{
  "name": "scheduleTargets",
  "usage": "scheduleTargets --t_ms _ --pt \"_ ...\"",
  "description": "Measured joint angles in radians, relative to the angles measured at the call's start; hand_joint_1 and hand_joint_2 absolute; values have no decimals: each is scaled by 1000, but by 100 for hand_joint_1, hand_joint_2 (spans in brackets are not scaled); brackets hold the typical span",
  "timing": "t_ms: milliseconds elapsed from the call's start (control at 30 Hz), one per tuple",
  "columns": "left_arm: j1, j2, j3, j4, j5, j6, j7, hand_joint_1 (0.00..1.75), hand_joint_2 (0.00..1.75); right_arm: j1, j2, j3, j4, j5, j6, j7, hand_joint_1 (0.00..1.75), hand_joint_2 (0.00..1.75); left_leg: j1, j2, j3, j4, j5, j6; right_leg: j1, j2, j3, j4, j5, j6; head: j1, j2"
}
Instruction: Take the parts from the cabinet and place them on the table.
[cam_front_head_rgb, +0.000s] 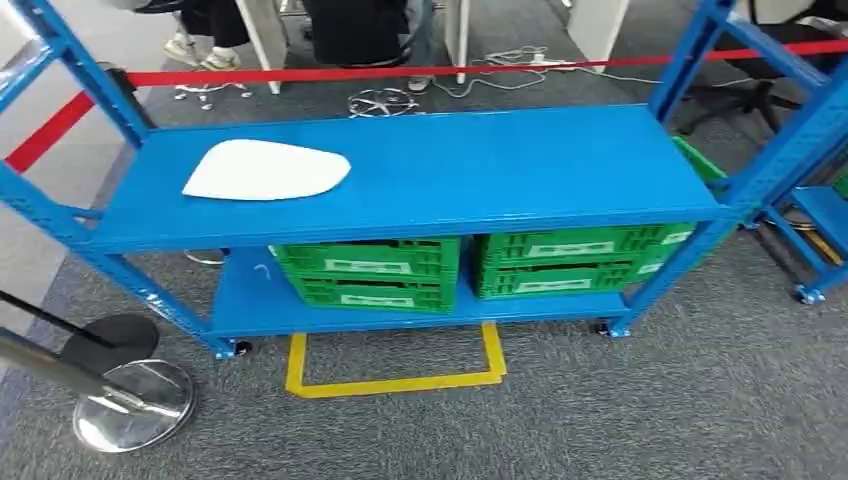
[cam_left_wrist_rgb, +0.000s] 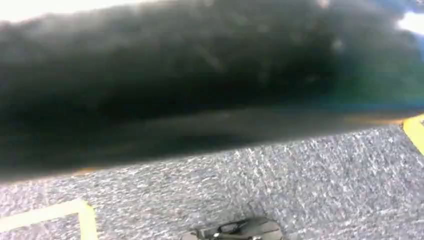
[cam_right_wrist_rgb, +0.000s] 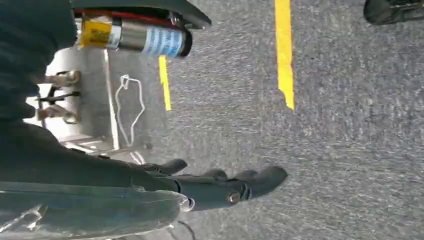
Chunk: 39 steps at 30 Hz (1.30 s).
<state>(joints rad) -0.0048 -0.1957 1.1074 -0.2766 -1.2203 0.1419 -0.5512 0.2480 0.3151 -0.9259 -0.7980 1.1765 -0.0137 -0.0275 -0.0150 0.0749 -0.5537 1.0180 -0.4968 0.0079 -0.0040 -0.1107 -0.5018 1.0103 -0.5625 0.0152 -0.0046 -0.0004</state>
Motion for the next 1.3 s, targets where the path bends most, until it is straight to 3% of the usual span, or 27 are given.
scheduleTargets --t_ms 67,100,133,167,233,267,300,333,400,433,467,567,600,633,733,767,800,833,900,933,967,1067,1100,1167,1233,1267,1300 --pt "6 0 1 0 0 3 2 0 0 -8 0 -10 5 9 -1 -2 0 0 4 -22 2 -11 4 8 3 -21 21 -10 0 10 -2 0" --pt "9 -1 2 1 -4 8 6 0 0 -12 -3 -16 7 16 -1 -2 0 0 12 -28 9 -19 12 11 -1 17 18 0 -11 16 -3 0" --pt "9 -1 2 1 -6 11 9 0 0 -16 -3 -23 12 19 -1 -2 0 0 15 -35 9 -19 12 16 -2 66 -1 37 -42 19 0 0" --pt "5 -3 2 1 -6 15 10 0 0 -18 -4 -32 18 31 -2 -2 0 0 15 -41 7 -19 13 19 -5 91 -35 106 -80 22 8 0" --pt "3 -5 2 1 -9 19 12 0 0 -21 -4 -52 30 41 0 -2 0 0 15 -57 7 -19 11 22 -7 106 -126 279 -148 25 10 0" --pt "4 -5 2 1 -10 21 16 0 0 -22 -4 -61 36 48 0 -1 0 0 15 -64 9 -19 10 23 -7 107 -148 312 -145 27 10 0" --pt "4 -6 2 2 -11 22 16 0 175 -24 -4 -68 41 51 0 0 0 0 16 -70 13 -18 8 21 -7 106 -150 295 -116 28 10 0" --pt "5 -6 2 2 -12 23 17 0 175 -26 -4 -74 45 54 2 0 0 0 16 -75 17 -18 5 19 -9 106 -130 239 -69 27 10 0" --pt "5 -8 2 2 -15 30 20 0 175 -33 -4 -88 51 67 3 8 0 0 19 -81 29 -16 -3 10 -14 106 -55 56 37 29 11 0" --pt "5 -8 2 2 -16 33 21 0 175 -39 -4 -93 57 71 3 13 0 0 12 -82 28 -13 -8 2 -13 110 -40 22 30 31 13 0" --pt "3 -8 2 2 -18 34 26 0 175 -44 -4 -101 66 75 1 20 0 0 10 -86 24 -6 -12 -3 -13 112 -33 15 34 18 12 0" --pt "4 -7 2 2 -24 39 27 0 175 -47 -4 -121 78 94 -5 39 0 0 15 -86 25 -8 -8 -13 -7 112 -36 17 35 1 8 0" --pt "4 -7 2 2 -26 40 28 0 175 -49 -4 -126 83 102 -8 41 0 0 16 -86 23 -4 -16 -17 -13 110 -35 13 39 -6 8 0" --pt "4 -7 2 3 -27 40 28 0 175 -53 -4 -129 84 106 -11 42 0 175 17 -83 14 22 -38 -24 -13 110 -35 13 39 -8 6 0" --pt "1 -7 2 8 -31 38 27 0 175 -72 -4 -159 104 133 -29 49 0 175 19 -82 -89 238 -142 -35 -12 106 -35 13 36 -18 0 0" --pt "1 -7 2 10 -31 36 26 0 175 -76 -4 -167 108 142 -34 52 0 175 19 -82 -114 285 -149 -35 -11 105 -34 13 35 -19 1 0" --pt "3 -7 2 12 -31 36 26 0 175 -79 -4 -174 111 150 -39 56 0 175 19 -82 -116 284 -132 -33 -10 104 -32 13 34 -20 1 0" --pt "6 -7 1 13 -29 35 26 0 175 -83 -5 -176 113 154 -42 58 0 175 19 -82 -102 249 -96 -29 -8 105 -29 13 33 -21 0 0" --pt "14 -3 -19 17 -7 31 35 0 175 -92 -8 -172 116 143 -45 62 0 175 15 -82 -31 89 4 -12 -5 106 -21 13 31 -20 0 0" --pt "18 2 -33 18 11 30 41 0 175 -99 -10 -162 117 127 -45 62 0 175 10 -81 -3 29 12 0 -5 106 -27 12 30 -19 2 0" --pt "18 4 -48 20 32 27 50 0 175 -106 -14 -153 119 106 -45 62 0 175 9 -80 4 7 5 3 2 108 -21 15 25 -12 1 0" --pt "31 11 -90 20 91 21 74 0 175 -121 -20 -121 127 46 -44 62 0 175 6 -81 0 -1 2 4 -2 104 -27 7 32 1 2 0" --pt "36 12 -108 21 113 17 84 0 0 -125 -24 -106 129 22 -43 61 0 175 16 -80 8 -17 12 10 1 105 -27 10 27 8 1 0" --pt "38 21 -142 20 153 12 99 0 0 -127 -29 -78 136 -18 -43 60 0 175 18 -77 8 -21 14 17 -2 109 -65 85 -24 14 10 0" --pt "36 26 -171 20 186 8 111 0 0 -129 -32 -55 147 -57 -41 60 0 175 17 -77 7 -21 14 19 -6 109 -140 239 -93 21 11 0" --pt "35 30 -186 19 204 5 120 0 0 -127 -34 -41 156 -77 -40 59 0 175 17 -76 6 -20 13 20 -7 109 -171 297 -110 24 13 0" --pt "35 33 -201 18 221 3 128 0 0 -124 -36 -29 163 -95 -39 59 0 175 17 -76 8 -20 13 21 -10 109 -178 309 -99 32 12 0"
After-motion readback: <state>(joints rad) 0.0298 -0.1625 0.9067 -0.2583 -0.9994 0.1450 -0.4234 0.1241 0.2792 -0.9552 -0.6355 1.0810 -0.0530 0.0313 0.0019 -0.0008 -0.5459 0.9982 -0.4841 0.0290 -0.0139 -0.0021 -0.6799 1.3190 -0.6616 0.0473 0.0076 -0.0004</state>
